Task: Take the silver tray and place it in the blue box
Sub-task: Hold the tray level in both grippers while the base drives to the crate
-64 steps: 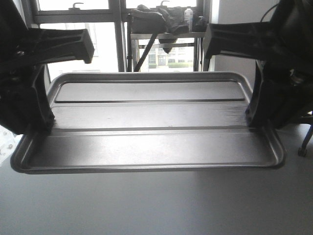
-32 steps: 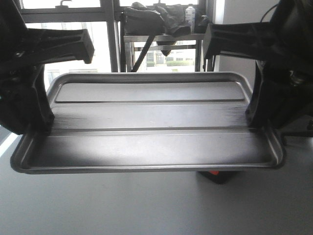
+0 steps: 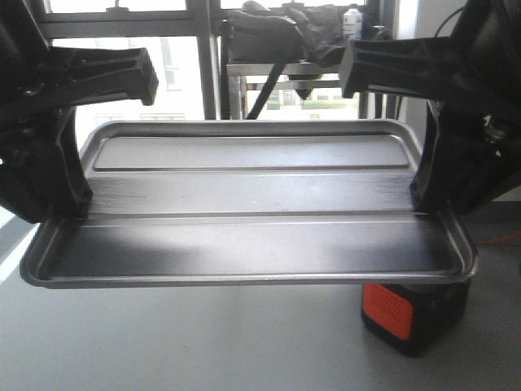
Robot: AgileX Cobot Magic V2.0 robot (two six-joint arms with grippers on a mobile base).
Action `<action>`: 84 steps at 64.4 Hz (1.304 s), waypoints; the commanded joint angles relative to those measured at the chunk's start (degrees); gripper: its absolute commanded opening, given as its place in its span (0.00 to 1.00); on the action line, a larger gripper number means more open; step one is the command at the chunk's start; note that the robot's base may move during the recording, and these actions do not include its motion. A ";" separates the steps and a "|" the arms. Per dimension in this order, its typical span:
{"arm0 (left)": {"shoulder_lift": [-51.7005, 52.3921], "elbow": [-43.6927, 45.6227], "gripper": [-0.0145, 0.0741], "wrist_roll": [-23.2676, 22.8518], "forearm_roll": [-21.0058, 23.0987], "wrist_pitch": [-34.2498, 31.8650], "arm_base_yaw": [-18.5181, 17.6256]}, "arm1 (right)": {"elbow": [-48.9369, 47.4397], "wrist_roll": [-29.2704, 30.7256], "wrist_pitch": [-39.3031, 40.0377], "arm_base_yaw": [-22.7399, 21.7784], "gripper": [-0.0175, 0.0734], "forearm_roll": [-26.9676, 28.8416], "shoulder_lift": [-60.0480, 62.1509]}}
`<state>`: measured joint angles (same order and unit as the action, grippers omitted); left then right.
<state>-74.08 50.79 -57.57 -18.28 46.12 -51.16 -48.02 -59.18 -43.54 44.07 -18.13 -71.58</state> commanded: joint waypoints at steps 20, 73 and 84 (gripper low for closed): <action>1.57 1.43 0.15 -0.42 -1.97 -0.03 -0.04 | -1.48 -0.10 0.94 -0.13 0.26 -2.67 1.59; 1.57 1.43 0.15 -0.42 -1.73 -0.03 -0.04 | -1.48 -0.10 0.92 -0.13 0.26 -2.67 1.59; 1.57 1.43 0.15 -0.42 -1.73 -0.03 -0.04 | -1.48 -0.10 0.92 -0.13 0.26 -2.67 1.59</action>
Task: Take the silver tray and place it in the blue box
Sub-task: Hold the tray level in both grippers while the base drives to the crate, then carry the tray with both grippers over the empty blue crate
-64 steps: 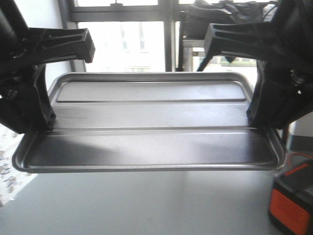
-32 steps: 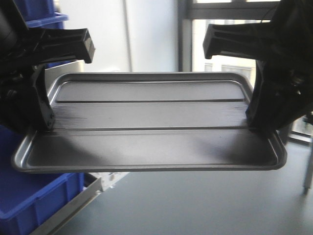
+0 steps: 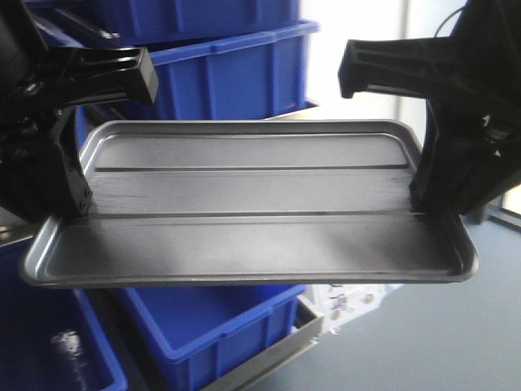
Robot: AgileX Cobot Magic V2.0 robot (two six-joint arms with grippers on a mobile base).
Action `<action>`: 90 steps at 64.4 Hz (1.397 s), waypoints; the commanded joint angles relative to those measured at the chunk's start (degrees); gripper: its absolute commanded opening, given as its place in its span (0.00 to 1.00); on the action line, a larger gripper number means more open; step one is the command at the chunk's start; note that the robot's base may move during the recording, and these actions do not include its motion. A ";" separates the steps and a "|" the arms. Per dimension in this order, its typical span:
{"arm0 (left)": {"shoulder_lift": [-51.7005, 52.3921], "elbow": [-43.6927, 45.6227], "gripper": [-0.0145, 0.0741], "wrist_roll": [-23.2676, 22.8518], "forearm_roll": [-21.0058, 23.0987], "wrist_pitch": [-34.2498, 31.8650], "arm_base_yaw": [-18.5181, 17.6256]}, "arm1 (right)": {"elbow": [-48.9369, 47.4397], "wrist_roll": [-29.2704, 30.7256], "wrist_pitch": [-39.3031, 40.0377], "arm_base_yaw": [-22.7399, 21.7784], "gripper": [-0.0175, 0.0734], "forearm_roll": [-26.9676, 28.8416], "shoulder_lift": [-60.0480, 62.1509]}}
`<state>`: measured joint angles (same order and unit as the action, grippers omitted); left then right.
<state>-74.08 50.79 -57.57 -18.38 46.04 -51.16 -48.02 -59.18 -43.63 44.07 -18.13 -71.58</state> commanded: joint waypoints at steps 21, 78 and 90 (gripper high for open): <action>1.57 1.43 0.15 -0.42 -1.63 0.05 -0.04 | -1.48 -0.10 1.01 -0.13 0.26 -2.67 1.59; 1.57 1.43 0.15 -0.42 -1.63 0.05 -0.04 | -1.48 -0.10 1.01 -0.13 0.26 -2.67 1.59; 1.57 1.43 0.15 -0.42 -1.63 0.05 -0.04 | -1.48 -0.10 1.01 -0.13 0.26 -2.67 1.59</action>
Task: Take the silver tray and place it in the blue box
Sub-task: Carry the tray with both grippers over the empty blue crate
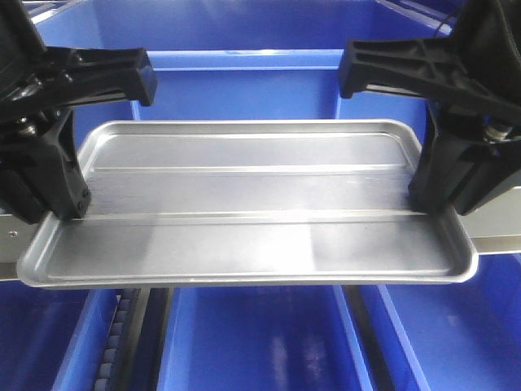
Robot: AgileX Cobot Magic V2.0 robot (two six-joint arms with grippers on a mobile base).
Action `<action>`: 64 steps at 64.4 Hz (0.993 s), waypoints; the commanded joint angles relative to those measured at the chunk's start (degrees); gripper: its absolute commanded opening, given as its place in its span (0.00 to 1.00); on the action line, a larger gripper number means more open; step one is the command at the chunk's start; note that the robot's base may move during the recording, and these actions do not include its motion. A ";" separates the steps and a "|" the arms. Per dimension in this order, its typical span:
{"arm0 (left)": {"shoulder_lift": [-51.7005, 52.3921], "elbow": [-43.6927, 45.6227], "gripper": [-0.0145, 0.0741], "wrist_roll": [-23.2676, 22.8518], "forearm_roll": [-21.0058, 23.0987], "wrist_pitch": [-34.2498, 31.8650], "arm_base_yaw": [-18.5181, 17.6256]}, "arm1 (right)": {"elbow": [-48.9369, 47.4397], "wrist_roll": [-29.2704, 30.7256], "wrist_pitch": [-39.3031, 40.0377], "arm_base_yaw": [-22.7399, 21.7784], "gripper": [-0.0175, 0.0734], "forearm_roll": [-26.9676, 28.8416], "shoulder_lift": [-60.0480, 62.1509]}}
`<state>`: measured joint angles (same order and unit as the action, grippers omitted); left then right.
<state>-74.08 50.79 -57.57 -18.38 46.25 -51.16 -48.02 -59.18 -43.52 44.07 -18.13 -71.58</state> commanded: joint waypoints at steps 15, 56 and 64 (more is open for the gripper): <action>1.57 1.43 0.15 -0.42 -1.63 -0.16 -0.04 | -1.48 -0.10 0.91 -0.13 0.26 -2.67 1.59; 1.57 1.43 0.15 -0.42 -1.63 -0.16 -0.04 | -1.48 -0.10 0.91 -0.13 0.26 -2.67 1.59; 1.57 1.43 0.15 -0.42 -1.63 -0.16 -0.04 | -1.48 -0.10 0.91 -0.13 0.26 -2.67 1.59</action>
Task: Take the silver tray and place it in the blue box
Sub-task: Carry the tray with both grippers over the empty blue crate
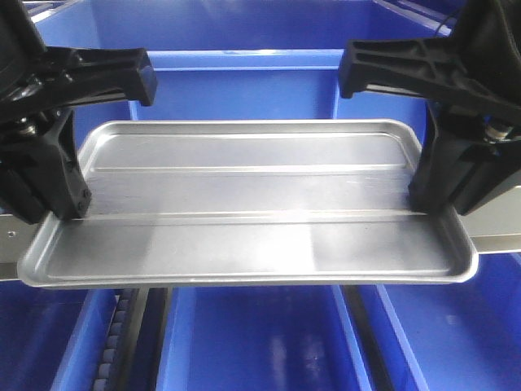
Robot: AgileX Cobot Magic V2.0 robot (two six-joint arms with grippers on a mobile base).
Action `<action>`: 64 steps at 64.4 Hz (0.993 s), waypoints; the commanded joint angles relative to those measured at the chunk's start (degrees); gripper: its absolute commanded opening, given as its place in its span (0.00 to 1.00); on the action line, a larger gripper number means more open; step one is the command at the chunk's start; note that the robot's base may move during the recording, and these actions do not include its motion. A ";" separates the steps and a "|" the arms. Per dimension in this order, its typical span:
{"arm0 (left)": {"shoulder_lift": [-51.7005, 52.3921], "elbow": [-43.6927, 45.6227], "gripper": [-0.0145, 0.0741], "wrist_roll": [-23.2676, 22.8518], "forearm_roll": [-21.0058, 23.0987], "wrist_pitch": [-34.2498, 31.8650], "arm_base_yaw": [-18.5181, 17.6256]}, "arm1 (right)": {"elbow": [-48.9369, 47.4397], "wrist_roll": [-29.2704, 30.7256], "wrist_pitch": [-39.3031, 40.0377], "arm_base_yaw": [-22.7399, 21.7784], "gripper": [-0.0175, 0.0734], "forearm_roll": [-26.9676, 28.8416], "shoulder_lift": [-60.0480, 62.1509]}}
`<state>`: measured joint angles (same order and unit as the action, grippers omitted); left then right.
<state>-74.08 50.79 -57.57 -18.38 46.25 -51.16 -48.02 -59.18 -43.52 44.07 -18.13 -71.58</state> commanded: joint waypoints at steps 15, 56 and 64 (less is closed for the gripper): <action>1.57 1.43 0.15 -0.42 -1.63 -0.16 -0.04 | -1.48 -0.10 0.91 -0.13 0.26 -2.67 1.59; 1.57 1.43 0.15 -0.42 -1.63 -0.29 -0.04 | -1.48 -0.10 0.91 -0.13 0.26 -2.67 1.59; 1.57 1.43 0.15 -0.42 -1.63 -0.62 -0.04 | -1.48 -0.10 0.91 -0.13 0.26 -2.67 1.59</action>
<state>-74.08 50.79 -57.57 -18.38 46.25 -51.16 -48.02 -59.18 -43.52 44.07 -18.13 -71.58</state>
